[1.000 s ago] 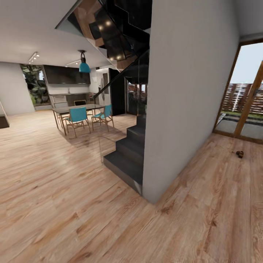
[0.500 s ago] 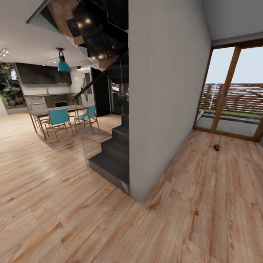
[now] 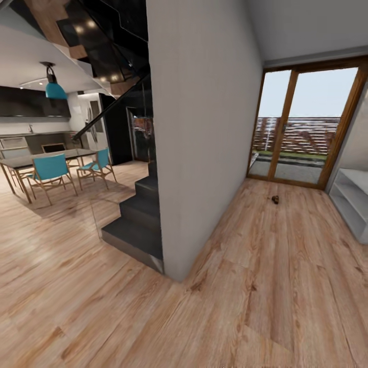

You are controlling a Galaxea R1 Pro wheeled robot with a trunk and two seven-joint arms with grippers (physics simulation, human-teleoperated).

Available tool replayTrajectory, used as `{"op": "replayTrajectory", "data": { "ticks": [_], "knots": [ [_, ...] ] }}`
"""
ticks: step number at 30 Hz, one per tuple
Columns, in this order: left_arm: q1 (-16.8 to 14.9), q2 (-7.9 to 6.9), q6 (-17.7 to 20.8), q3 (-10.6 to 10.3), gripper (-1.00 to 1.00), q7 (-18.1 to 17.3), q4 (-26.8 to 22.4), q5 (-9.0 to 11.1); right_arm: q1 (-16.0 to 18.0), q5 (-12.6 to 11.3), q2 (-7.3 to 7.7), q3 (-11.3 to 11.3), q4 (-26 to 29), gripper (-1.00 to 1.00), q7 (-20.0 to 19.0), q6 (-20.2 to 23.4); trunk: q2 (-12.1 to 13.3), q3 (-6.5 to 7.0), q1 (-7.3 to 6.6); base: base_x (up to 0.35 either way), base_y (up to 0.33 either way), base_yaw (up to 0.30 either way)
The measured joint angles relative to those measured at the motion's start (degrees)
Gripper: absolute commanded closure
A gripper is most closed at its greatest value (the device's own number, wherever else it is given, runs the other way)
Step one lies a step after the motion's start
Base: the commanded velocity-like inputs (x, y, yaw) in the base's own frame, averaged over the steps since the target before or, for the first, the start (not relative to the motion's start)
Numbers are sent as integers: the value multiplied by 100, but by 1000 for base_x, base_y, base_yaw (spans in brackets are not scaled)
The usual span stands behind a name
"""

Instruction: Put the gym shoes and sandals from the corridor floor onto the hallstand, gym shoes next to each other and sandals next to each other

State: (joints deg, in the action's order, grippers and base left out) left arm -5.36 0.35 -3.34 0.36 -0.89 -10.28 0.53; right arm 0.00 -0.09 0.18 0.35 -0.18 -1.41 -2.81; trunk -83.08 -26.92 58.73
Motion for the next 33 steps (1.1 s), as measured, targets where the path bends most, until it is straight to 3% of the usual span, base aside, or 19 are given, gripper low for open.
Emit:
{"op": "replayTrajectory", "data": {
  "ticks": [12, 23, 33],
  "knots": [
    [0, 0, 0, -1, -100, -1, 0, 0, 0, 0, 0, 0, 0, -100, 0, 0, 0, 0, 0, 179, 156, -279],
    [0, 0, 0, -1, -100, 1, 0, 0, 0, 0, 0, 0, 0, -100, 0, 0, 0, 0, 0, 269, 227, -60],
    [0, 0, 0, -1, -100, 0, 0, 0, 0, 0, 0, 0, 0, -100, 0, 0, 0, 0, 0, 268, 183, -245]
  ]
}}
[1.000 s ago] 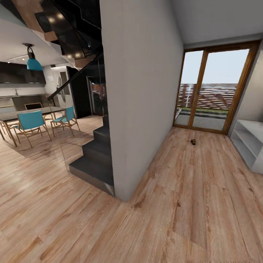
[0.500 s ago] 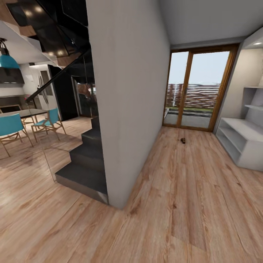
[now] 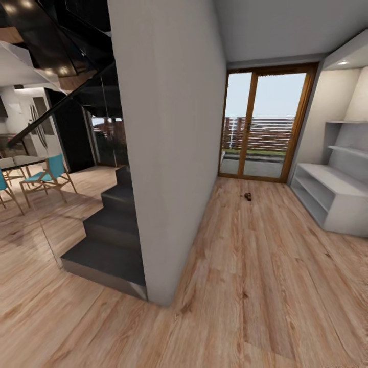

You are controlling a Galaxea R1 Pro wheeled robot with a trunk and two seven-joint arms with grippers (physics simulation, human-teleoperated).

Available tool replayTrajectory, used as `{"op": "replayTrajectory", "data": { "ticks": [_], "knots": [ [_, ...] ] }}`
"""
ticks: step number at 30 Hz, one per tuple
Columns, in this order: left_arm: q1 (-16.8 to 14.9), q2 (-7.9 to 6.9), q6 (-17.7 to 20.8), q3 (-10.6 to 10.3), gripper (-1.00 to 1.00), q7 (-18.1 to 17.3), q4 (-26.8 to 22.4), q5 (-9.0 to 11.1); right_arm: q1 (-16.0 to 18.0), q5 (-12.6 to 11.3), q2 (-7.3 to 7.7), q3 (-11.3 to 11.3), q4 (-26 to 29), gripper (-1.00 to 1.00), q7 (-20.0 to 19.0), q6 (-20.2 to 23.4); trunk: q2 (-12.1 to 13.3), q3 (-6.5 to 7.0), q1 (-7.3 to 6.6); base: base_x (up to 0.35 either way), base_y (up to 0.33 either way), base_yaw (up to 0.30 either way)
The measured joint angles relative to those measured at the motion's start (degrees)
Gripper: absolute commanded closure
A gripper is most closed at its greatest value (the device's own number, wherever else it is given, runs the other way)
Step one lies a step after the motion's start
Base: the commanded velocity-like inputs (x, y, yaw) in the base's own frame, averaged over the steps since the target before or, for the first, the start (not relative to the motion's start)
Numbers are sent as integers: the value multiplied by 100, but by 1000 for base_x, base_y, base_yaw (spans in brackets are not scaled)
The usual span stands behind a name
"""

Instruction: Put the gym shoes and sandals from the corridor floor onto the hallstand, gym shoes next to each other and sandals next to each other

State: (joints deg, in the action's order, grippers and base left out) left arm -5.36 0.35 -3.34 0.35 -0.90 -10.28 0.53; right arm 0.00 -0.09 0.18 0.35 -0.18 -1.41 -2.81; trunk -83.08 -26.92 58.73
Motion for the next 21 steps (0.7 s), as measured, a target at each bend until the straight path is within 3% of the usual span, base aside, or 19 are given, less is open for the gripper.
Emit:
{"op": "replayTrajectory", "data": {
  "ticks": [10, 21],
  "knots": [
    [0, 0, 0, 0, -100, 1, 0, 0, 0, 0, 0, 0, 0, -100, 0, 0, 0, 0, 0, 222, 110, -277],
    [0, 0, 0, 0, -100, 2, 0, 0, 0, 0, 0, 0, 0, -100, 0, 0, 0, 0, 0, 147, 17, -278]
  ]
}}
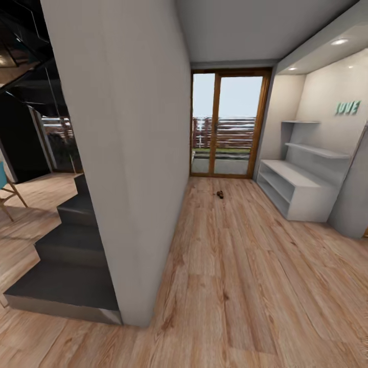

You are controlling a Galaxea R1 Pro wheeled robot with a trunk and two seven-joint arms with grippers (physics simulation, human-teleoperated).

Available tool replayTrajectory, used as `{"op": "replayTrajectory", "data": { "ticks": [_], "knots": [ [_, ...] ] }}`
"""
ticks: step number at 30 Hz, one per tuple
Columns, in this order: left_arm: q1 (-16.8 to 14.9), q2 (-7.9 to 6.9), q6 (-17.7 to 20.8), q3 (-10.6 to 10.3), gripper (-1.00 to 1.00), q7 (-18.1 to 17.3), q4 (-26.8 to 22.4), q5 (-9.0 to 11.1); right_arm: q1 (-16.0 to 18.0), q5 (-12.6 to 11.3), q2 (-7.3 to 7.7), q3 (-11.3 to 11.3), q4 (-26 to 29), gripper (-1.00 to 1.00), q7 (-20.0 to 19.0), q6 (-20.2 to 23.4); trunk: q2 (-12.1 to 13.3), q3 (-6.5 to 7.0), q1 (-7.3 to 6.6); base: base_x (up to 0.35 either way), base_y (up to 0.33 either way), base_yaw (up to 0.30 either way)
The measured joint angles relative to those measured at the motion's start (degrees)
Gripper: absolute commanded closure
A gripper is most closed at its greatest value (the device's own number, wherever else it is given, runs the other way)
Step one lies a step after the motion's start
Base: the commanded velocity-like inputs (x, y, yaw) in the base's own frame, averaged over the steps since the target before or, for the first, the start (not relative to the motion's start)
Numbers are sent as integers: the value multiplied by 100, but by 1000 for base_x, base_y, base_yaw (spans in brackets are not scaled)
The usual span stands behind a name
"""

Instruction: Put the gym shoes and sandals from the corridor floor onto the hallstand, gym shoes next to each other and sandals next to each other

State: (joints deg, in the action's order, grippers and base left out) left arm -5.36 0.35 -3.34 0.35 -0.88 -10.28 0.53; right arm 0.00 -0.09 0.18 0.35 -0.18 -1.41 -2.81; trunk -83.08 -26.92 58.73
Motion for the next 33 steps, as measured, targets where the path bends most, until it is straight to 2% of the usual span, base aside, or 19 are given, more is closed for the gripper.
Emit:
{"op": "replayTrajectory", "data": {
  "ticks": [33],
  "knots": [
    [0, 0, 0, 0, -100, 0, 0, 0, 0, 0, 0, 0, 0, -100, 0, 0, 0, 0, 0, 4, 0, -278]
  ]
}}
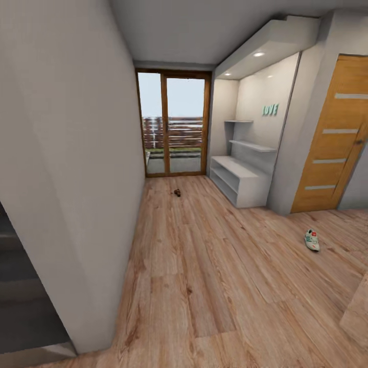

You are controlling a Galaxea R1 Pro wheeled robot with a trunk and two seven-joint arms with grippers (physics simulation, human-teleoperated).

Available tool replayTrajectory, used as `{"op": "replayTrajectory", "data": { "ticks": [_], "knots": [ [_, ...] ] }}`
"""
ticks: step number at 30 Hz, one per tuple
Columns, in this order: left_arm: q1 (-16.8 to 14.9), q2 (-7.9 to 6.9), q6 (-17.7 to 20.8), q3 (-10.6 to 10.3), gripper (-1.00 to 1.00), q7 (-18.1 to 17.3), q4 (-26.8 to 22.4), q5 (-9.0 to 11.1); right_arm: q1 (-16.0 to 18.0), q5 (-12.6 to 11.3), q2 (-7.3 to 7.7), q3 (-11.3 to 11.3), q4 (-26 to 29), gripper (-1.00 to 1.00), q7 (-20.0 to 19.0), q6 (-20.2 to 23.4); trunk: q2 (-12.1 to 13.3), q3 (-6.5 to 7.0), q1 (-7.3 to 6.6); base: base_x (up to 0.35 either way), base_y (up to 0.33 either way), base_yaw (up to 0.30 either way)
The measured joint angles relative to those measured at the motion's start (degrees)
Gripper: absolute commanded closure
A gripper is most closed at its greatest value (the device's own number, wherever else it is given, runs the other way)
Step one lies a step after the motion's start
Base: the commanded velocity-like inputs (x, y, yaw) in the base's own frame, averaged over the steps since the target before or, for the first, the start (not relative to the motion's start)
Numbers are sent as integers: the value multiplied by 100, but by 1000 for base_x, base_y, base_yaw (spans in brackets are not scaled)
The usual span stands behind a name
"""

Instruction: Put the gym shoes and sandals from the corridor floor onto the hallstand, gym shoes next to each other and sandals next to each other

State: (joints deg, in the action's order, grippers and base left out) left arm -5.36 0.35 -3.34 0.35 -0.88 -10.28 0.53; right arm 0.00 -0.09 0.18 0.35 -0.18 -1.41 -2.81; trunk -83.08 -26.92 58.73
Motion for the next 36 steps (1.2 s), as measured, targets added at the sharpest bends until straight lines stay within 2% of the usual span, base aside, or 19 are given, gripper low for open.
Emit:
{"op": "replayTrajectory", "data": {
  "ticks": [22, 36],
  "knots": [
    [-17, 0, 0, 5, -100, 0, 0, 9, 0, 0, 0, 2, 0, -100, 0, 0, 0, 0, 0, 15, 0, -277],
    [-18, 0, 0, 1, -100, 0, 0, 9, 0, 0, 0, 0, 0, -100, 0, 0, 0, 0, 0, 261, 37, -278]
  ]
}}
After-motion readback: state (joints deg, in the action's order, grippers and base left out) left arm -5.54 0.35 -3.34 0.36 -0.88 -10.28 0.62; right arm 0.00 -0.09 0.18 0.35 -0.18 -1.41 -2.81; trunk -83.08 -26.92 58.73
